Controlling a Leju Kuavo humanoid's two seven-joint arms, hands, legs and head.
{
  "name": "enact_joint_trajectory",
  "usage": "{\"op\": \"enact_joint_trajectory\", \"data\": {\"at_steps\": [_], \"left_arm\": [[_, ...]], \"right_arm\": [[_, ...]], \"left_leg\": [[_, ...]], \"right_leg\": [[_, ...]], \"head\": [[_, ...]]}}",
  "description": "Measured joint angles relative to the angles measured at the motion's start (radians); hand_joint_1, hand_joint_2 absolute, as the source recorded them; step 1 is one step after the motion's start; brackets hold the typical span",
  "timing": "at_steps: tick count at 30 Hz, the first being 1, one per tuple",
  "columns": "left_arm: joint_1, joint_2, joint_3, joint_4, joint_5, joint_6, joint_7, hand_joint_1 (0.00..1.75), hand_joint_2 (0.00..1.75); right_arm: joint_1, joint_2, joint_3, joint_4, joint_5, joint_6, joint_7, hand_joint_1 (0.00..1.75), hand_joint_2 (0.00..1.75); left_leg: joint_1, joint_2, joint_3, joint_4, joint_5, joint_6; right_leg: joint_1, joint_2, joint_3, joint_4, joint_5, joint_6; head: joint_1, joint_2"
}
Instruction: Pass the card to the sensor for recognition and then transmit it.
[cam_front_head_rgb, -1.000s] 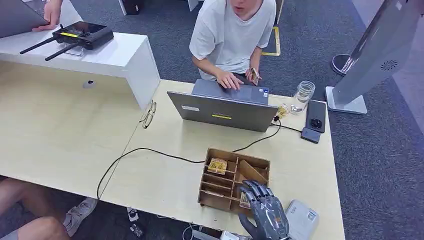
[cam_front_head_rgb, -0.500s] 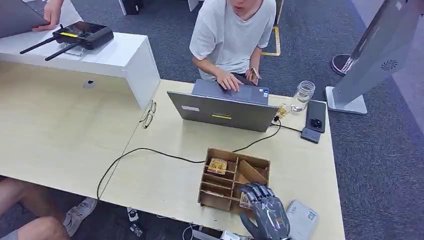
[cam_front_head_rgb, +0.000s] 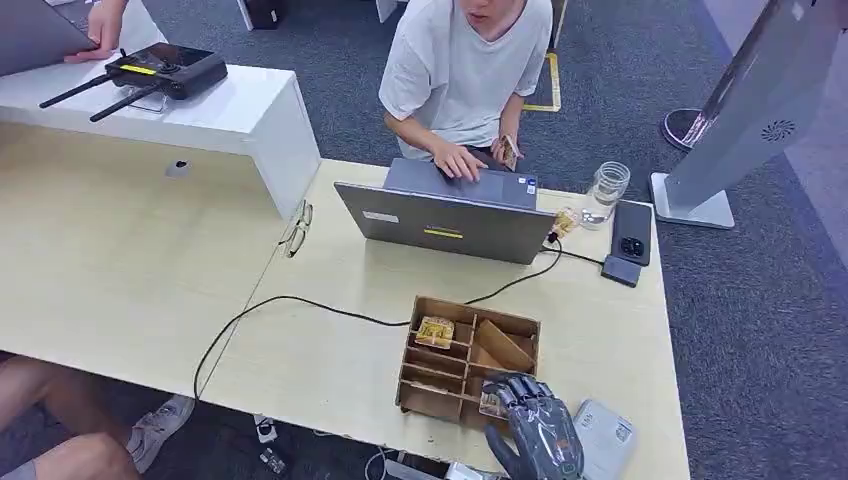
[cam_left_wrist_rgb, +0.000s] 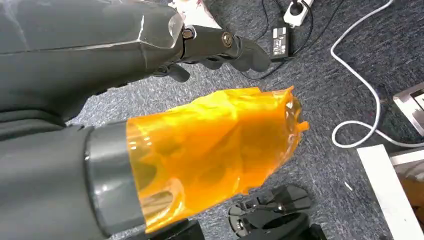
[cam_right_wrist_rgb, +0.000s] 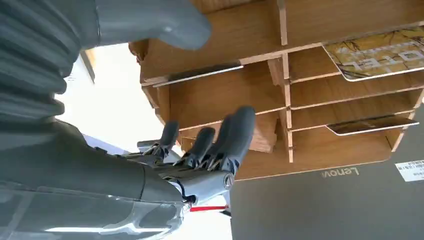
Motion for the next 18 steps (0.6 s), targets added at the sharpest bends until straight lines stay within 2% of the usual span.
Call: {"op": "enact_joint_trajectory", "data": {"at_steps": [12,16,17,18], "left_arm": [[0.0,-0.001,0.0,0.0,-0.003,0.0,0.0,0.0,0.0],[0.0,-0.002,0.0,0.0,-0.003,0.0,0.0,0.0,0.0],[0.0,-0.002,0.0,0.0,-0.003,0.0,0.0,0.0,0.0],[0.0,-0.002,0.0,0.0,-0.003,0.0,0.0,0.0,0.0]], "right_arm": [[-0.001,0.0,-0.015,0.03,-0.005,-0.004,0.008,0.68,1.75],[-0.001,0.0,-0.016,0.035,-0.006,-0.004,0.008,0.87,1.75],[-0.001,0.0,-0.016,0.037,-0.006,-0.004,0.008,1.01,1.75],[-0.001,0.0,-0.016,0.037,-0.006,-0.004,0.008,1.24,1.75]], "left_leg": [[0.0,0.0,0.0,0.0,0.0,0.0],[0.0,0.0,0.0,0.0,0.0,0.0],[0.0,0.0,0.0,0.0,0.0,0.0],[0.0,0.0,0.0,0.0,0.0,0.0]], "right_leg": [[0.0,0.0,0.0,0.0,0.0,0.0],[0.0,0.0,0.0,0.0,0.0,0.0],[0.0,0.0,0.0,0.0,0.0,0.0],[0.0,0.0,0.0,0.0,0.0,0.0]], "head": [[0.0,0.0],[0.0,0.0],[0.0,0.0],[0.0,0.0]]}}
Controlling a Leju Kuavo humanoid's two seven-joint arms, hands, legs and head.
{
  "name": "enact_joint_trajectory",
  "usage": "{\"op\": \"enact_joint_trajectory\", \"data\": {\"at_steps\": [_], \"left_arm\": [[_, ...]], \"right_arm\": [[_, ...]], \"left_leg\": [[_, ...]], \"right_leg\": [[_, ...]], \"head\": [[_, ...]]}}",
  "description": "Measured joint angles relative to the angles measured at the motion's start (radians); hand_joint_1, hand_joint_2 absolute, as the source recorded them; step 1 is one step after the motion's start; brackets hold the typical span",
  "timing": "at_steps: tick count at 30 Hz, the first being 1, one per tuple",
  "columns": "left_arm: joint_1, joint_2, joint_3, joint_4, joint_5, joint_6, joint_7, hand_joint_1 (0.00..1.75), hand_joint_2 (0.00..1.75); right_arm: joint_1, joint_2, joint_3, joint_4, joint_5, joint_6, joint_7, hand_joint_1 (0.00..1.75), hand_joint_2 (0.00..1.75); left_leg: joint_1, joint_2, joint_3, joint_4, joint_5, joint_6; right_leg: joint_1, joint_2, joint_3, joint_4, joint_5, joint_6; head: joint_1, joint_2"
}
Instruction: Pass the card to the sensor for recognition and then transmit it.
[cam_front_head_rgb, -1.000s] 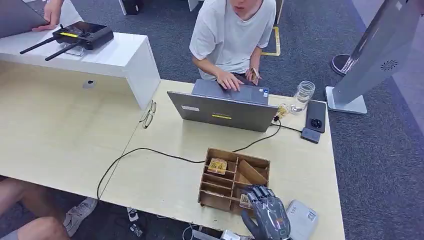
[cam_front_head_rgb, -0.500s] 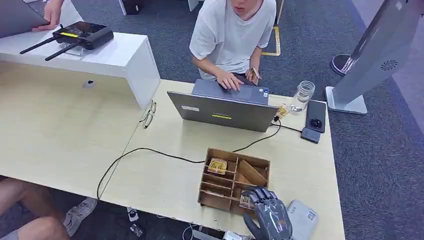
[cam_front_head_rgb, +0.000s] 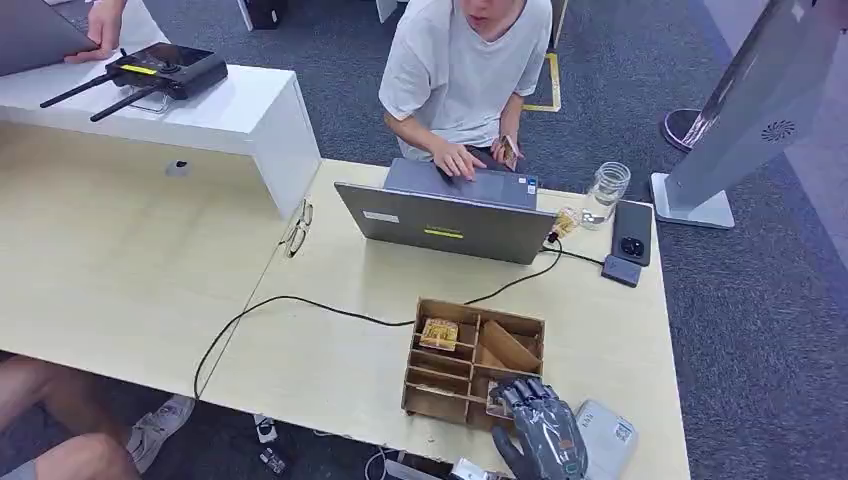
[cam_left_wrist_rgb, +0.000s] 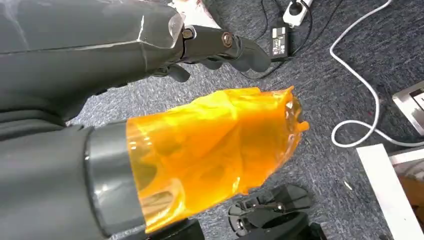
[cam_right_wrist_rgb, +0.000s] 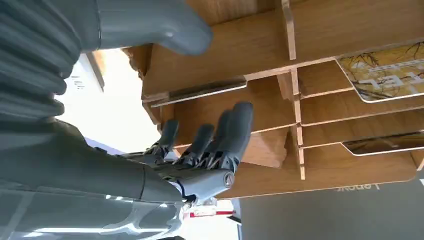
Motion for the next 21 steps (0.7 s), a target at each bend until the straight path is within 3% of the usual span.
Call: {"op": "enact_joint_trajectory", "data": {"at_steps": [1,5,15,16,17,21], "left_arm": [[0.0,0.0,0.0,0.0,0.0,0.0,0.0,0.0,0.0],[0.0,0.0,0.0,0.0,0.0,0.0,0.0,0.0,0.0],[-0.001,-0.005,0.0,0.0,0.0,-0.001,0.0,0.0,0.0],[-0.001,-0.005,0.0,0.0,0.0,-0.001,0.0,0.0,0.0],[-0.001,-0.005,0.0,0.0,-0.001,-0.001,0.0,0.0,0.0],[-0.001,-0.005,0.0,0.0,-0.002,-0.001,0.0,0.0,0.0]], "right_arm": [[0.0,0.0,0.0,0.0,0.0,0.0,0.0,1.33,1.75],[-0.003,0.0,-0.004,0.001,0.0,-0.004,0.0,1.4,1.75],[-0.012,0.0,-0.005,0.002,0.0,-0.021,-0.002,1.48,1.75],[-0.012,0.0,-0.006,0.002,0.0,-0.021,-0.002,1.52,1.75],[-0.012,0.0,-0.006,0.002,0.0,-0.022,-0.002,1.66,1.75],[-0.012,0.0,-0.006,0.001,0.002,-0.039,-0.015,1.75,1.75]], "left_leg": [[0.0,0.0,0.0,0.0,0.0,0.0],[0.0,0.0,0.0,0.0,0.0,0.0],[0.0,0.0,0.0,0.0,0.0,0.0],[0.0,0.0,0.0,0.0,0.0,0.0],[0.0,0.0,0.0,0.0,0.0,0.0],[0.0,0.0,0.0,0.0,0.0,0.0]], "right_leg": [[0.0,0.0,0.0,0.0,0.0,0.0],[0.0,0.0,0.0,0.0,0.0,0.0],[0.0,0.0,0.0,0.0,0.0,0.0],[0.0,0.0,0.0,0.0,0.0,0.0],[0.0,0.0,0.0,0.0,0.0,0.0],[0.0,0.0,0.0,0.0,0.0,0.0]], "head": [[0.0,0.0],[0.0,0.0],[0.0,0.0],[0.0,0.0],[0.0,0.0],[0.0,0.0]]}}
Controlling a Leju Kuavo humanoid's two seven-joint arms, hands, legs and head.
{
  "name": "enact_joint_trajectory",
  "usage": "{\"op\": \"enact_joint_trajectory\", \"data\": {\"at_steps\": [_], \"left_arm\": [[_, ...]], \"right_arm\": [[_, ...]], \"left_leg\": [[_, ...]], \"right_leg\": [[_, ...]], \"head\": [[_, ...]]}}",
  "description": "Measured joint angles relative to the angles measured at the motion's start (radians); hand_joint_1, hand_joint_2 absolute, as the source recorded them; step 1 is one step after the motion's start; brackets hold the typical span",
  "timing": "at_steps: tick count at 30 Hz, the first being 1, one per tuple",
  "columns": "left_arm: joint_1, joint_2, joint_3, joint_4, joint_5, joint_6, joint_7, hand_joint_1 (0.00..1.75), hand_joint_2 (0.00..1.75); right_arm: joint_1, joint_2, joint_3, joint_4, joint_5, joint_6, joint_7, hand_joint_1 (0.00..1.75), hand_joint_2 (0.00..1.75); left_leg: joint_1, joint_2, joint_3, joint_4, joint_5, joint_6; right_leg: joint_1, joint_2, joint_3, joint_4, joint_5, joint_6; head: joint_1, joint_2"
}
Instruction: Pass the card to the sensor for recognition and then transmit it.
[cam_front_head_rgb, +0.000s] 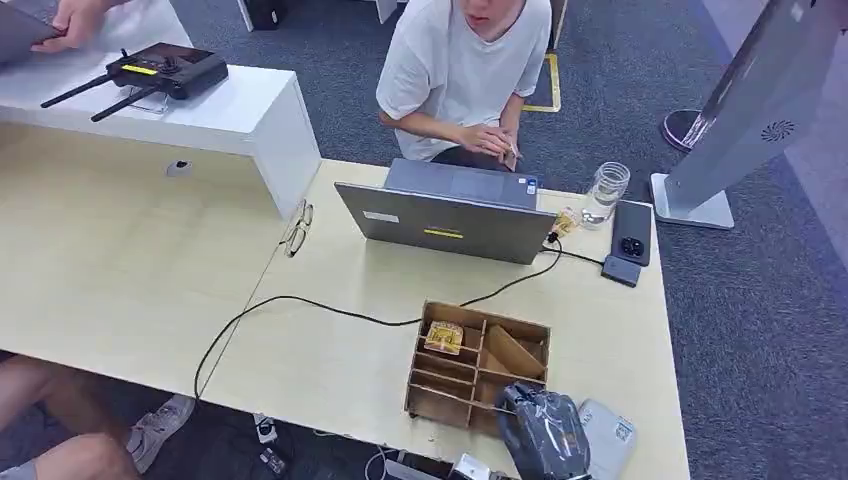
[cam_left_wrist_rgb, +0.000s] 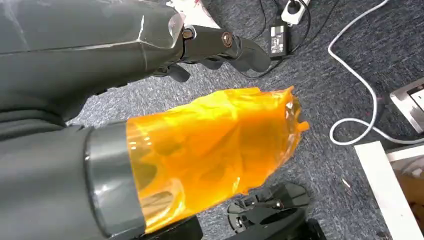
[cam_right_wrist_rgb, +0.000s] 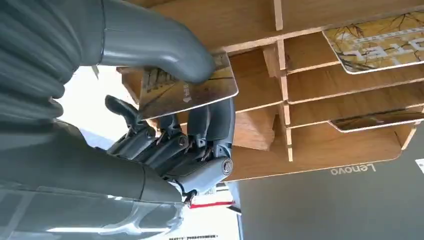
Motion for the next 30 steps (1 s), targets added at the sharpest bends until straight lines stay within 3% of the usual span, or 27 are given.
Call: {"op": "enact_joint_trajectory", "data": {"at_steps": [12,19,23,27,30], "left_arm": [[0.001,0.0,0.005,0.0,0.011,0.002,-0.015,0.0,0.0],[0.002,0.0,0.021,0.0,0.021,0.007,-0.022,0.0,0.0],[0.003,0.0,0.026,0.0,0.025,0.01,-0.031,0.0,0.0],[0.004,0.0,0.033,0.0,0.036,0.02,-0.037,0.0,0.0],[0.009,0.0,0.043,0.0,0.042,0.029,-0.047,0.0,0.0]], "right_arm": [[0.015,0.01,-0.008,-0.062,-0.055,-0.101,-0.089,1.75,1.75],[0.03,0.012,-0.018,-0.142,-0.169,-0.123,-0.205,1.75,1.75],[0.039,0.012,-0.023,-0.195,-0.257,-0.113,-0.26,1.75,1.75],[0.051,0.012,-0.029,-0.25,-0.389,-0.059,-0.298,1.75,1.75],[0.069,0.012,-0.052,-0.29,-0.595,0.026,-0.336,1.75,1.75]], "left_leg": [[0.0,0.0,0.0,0.0,0.0,0.0],[0.0,0.0,0.0,0.0,0.0,0.0],[0.0,0.0,0.0,0.0,0.0,0.0],[0.0,0.0,0.0,0.0,0.0,0.0],[0.0,0.0,-0.001,0.0,0.0,0.0]], "right_leg": [[0.0,0.0,-0.001,0.0,0.0,0.0],[0.0,0.0,-0.001,0.0,0.0,0.0],[0.0,0.0,-0.001,0.0,0.0,0.0],[0.0,0.0,-0.001,0.0,0.0,0.0],[0.0,0.0,-0.001,0.0,0.0,0.0]], "head": [[0.0,0.0],[0.0,0.0],[0.0,0.0],[0.0,0.0],[0.0,0.0]]}}
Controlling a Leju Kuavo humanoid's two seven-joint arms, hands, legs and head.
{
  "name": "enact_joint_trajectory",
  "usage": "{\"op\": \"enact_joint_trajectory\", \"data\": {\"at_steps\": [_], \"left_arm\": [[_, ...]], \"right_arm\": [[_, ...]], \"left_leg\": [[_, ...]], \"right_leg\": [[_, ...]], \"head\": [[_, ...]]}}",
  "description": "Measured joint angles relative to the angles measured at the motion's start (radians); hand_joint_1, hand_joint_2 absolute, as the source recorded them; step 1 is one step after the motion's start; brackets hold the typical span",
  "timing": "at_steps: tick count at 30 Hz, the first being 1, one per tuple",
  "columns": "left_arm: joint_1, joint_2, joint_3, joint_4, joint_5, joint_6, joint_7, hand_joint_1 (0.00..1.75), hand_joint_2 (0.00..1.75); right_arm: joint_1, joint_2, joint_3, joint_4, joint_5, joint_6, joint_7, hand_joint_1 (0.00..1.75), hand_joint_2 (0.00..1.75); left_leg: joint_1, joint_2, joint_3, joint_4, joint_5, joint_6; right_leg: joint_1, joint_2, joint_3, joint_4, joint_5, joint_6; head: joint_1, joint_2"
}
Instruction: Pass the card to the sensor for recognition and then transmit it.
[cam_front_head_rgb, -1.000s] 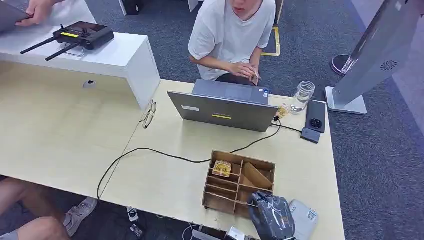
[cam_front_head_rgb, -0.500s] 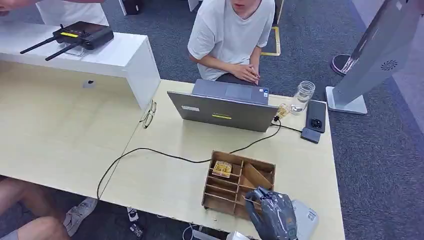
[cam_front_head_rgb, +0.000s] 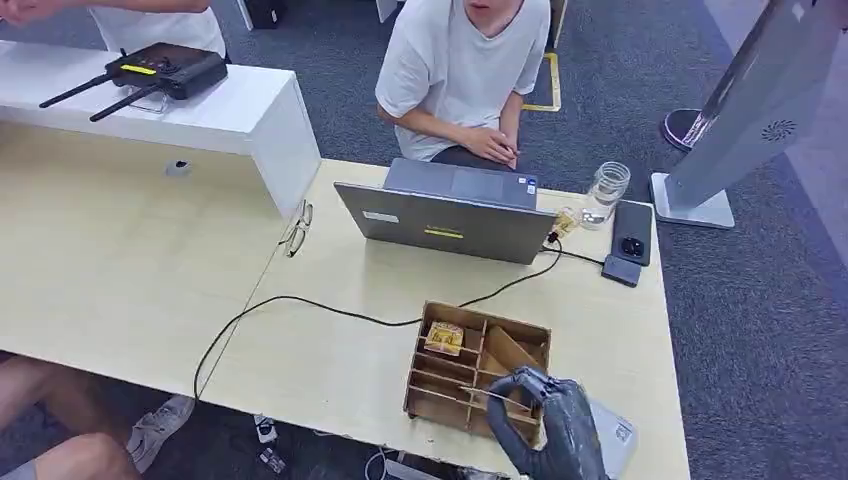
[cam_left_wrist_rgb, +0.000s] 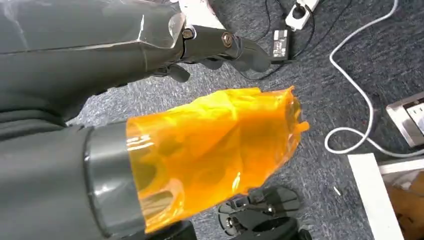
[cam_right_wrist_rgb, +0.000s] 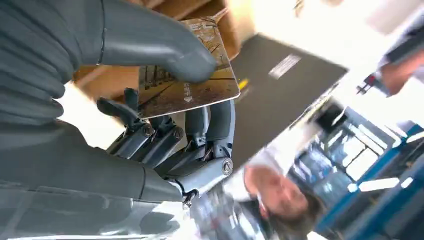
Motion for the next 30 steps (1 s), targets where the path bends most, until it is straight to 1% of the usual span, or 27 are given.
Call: {"op": "enact_joint_trajectory", "data": {"at_steps": [1,4,8,13,20,30], "left_arm": [[0.002,0.0,0.003,0.0,0.001,0.003,-0.003,0.0,0.0],[0.004,0.0,0.006,0.0,0.003,0.006,-0.007,0.0,0.0],[0.004,0.0,0.007,0.0,0.003,0.012,-0.007,0.0,0.0],[0.005,0.0,0.009,0.0,0.003,0.013,-0.008,0.0,0.0],[0.005,0.0,0.013,0.0,0.003,0.015,-0.009,0.0,0.0],[0.005,0.0,0.021,0.0,0.001,0.018,-0.009,0.0,0.0]], "right_arm": [[0.007,0.0,-0.008,-0.011,-0.059,0.021,-0.008,1.75,1.75],[0.024,0.0,-0.034,-0.034,-0.157,0.062,-0.026,1.75,1.75],[0.049,0.0,-0.073,-0.05,-0.285,0.102,-0.033,1.75,1.75],[0.072,0.0,-0.11,-0.053,-0.378,0.128,-0.039,1.75,1.75],[0.095,-0.001,-0.147,-0.053,-0.433,0.139,-0.025,1.75,1.75],[0.119,-0.018,-0.165,-0.044,-0.469,0.143,0.017,1.75,1.75]], "left_leg": [[0.0,0.0,0.0,0.0,0.0,0.0],[0.0,0.0,0.0,0.0,0.0,0.0],[0.0,0.0,0.0,0.0,0.0,0.0],[0.0,0.0,0.0,0.0,0.0,0.0],[0.0,0.0,0.0,0.0,0.0,0.0],[0.0,0.0,0.0,0.0,0.0,0.0]], "right_leg": [[0.0,0.0,0.0,0.0,0.0,0.0],[0.0,0.0,0.0,0.0,0.0,0.0],[0.0,0.0,0.0,0.0,0.0,0.0],[0.0,0.0,0.0,0.0,0.0,0.0],[0.0,0.0,0.0,0.0,0.0,0.0],[0.0,0.0,0.0,0.0,0.0,0.0]], "head": [[0.0,0.0],[0.0,0.0],[0.0,0.0],[0.0,0.0],[0.0,0.0],[0.0,0.0]]}}
